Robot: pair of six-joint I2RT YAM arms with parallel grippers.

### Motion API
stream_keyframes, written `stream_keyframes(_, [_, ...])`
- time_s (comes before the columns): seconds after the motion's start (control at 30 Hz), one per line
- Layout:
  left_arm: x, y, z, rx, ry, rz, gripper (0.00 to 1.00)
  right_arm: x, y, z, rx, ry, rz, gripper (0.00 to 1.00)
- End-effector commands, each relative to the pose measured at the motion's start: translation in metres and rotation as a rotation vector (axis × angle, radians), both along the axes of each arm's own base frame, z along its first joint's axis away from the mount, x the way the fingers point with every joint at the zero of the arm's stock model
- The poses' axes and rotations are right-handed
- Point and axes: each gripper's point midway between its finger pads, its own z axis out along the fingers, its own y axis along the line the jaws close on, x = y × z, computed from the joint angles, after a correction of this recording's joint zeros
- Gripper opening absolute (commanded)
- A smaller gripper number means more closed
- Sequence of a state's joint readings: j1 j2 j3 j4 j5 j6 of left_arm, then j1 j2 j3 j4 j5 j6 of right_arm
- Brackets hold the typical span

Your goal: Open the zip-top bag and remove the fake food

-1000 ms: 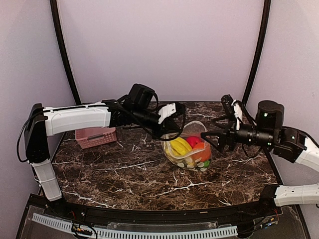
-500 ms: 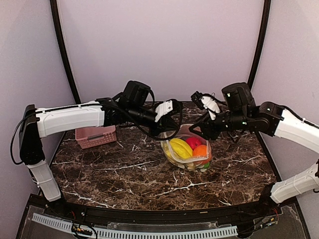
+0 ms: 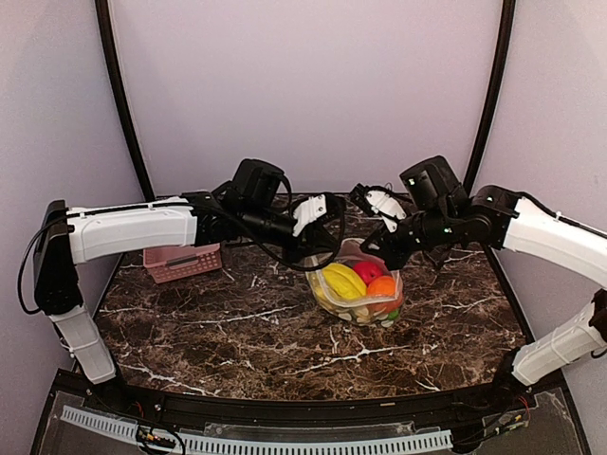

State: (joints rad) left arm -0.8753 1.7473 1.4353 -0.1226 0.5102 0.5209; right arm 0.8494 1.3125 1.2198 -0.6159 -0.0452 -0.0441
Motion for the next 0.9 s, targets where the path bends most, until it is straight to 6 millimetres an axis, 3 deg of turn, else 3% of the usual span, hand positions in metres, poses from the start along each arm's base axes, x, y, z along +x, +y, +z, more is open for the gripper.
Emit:
stream_keyframes(0.0, [0.009, 0.013, 0.022, -0.047, 0.033, 0.159, 0.13, -0.003, 0.008, 0.006, 0.068, 0.012, 0.002, 0.00])
stream_keyframes(0.1, [0.017, 0.027, 0.020, -0.048, 0.097, 0.287, 0.27, -0.003, 0.016, 0.005, 0.154, 0.046, -0.026, 0.00])
stream_keyframes(0.2, [0.008, 0.049, 0.015, -0.083, 0.189, 0.386, 0.38, -0.005, 0.024, 0.000, 0.209, 0.074, -0.023, 0.00])
stream_keyframes(0.23, [0.009, 0.058, 0.002, -0.090, 0.229, 0.444, 0.42, -0.005, 0.025, -0.003, 0.218, 0.083, -0.024, 0.00])
stream_keyframes(0.27, [0.006, 0.066, 0.015, -0.132, 0.228, 0.466, 0.46, -0.004, 0.028, -0.005, 0.227, 0.088, -0.023, 0.00])
stream_keyframes(0.3, [0.007, 0.076, 0.005, -0.138, 0.260, 0.528, 0.47, -0.004, 0.030, -0.007, 0.234, 0.095, -0.022, 0.00])
stream_keyframes(0.33, [0.004, 0.085, 0.014, -0.170, 0.266, 0.557, 0.48, -0.003, 0.032, -0.007, 0.244, 0.097, -0.021, 0.00])
stream_keyframes(0.37, [0.005, 0.095, 0.004, -0.174, 0.310, 0.619, 0.48, -0.003, 0.034, -0.006, 0.255, 0.101, -0.018, 0.00])
stream_keyframes(0.4, [0.002, 0.102, 0.010, -0.204, 0.322, 0.640, 0.48, -0.003, 0.036, -0.006, 0.267, 0.105, -0.014, 0.00])
stream_keyframes(0.43, [-0.001, 0.109, -0.003, -0.203, 0.379, 0.678, 0.47, -0.003, 0.039, -0.005, 0.277, 0.107, -0.010, 0.00])
stream_keyframes(0.47, [-0.004, 0.112, -0.001, -0.223, 0.404, 0.686, 0.47, -0.003, 0.041, -0.005, 0.289, 0.113, -0.002, 0.00])
stream_keyframes(0.7, [-0.026, 0.101, -0.047, -0.266, 0.720, 0.679, 0.45, -0.008, 0.065, -0.003, 0.380, 0.179, 0.061, 0.00])
stream_keyframes(0.87, [-0.027, 0.087, -0.057, -0.320, 0.781, 0.661, 0.49, -0.016, 0.077, -0.015, 0.395, 0.219, 0.080, 0.00])
